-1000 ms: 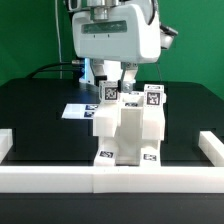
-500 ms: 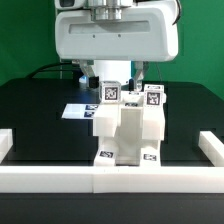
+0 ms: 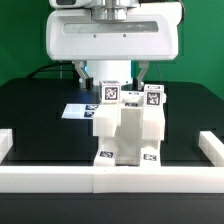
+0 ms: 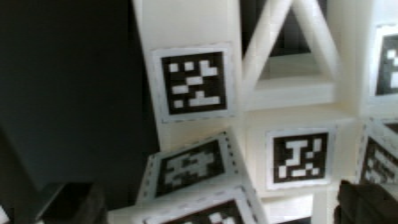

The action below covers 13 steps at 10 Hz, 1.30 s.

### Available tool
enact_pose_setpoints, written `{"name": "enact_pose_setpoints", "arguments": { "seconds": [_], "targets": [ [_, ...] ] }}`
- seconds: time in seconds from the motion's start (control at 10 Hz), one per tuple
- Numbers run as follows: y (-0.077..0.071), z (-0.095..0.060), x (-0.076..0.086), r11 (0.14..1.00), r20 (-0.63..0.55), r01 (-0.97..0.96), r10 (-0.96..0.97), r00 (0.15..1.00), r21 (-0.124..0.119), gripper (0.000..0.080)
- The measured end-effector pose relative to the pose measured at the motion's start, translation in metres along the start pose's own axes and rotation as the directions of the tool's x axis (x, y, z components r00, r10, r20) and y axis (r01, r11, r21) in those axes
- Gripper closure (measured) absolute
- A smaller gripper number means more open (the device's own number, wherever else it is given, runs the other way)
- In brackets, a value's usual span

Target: Assemble chair

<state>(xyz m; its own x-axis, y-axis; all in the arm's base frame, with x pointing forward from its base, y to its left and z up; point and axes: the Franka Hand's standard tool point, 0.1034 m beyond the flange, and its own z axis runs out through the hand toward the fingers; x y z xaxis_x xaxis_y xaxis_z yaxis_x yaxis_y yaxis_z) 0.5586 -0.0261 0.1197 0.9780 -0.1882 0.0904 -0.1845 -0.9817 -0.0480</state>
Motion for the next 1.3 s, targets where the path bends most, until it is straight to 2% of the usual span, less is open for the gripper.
{"name": "enact_pose_setpoints", "arguments": {
  "seconds": [0.3,0.4,0.5,0.6,0.7,0.8,1.1,1.3],
  "targets": [
    [0.0036,0.0000,0.0002,0.981,0.001,0.193,-0.193,0.981,-0.002,0.0151],
    [0.0037,0.0001,0.0002,0.979,0.001,0.203,-0.203,0.979,-0.002,0.0151],
    [0.0038,0.0001,0.0002,0.979,0.001,0.202,-0.202,0.979,-0.002,0.0271],
    [0.0038,0.0001,0.0002,0.979,0.001,0.202,-0.202,0.979,-0.002,0.0271],
    [0.0039,0.0001,0.0002,0.979,0.001,0.202,-0.202,0.979,-0.002,0.0453],
    [0.0039,0.0001,0.0002,0.979,0.001,0.202,-0.202,0.979,-0.002,0.0514],
    [0.0036,0.0002,0.0002,0.993,0.001,0.119,-0.119,0.993,-0.002,0.0514],
    [0.0027,0.0003,0.0001,0.992,0.001,-0.127,0.127,0.992,0.001,0.0514]
  ]
}}
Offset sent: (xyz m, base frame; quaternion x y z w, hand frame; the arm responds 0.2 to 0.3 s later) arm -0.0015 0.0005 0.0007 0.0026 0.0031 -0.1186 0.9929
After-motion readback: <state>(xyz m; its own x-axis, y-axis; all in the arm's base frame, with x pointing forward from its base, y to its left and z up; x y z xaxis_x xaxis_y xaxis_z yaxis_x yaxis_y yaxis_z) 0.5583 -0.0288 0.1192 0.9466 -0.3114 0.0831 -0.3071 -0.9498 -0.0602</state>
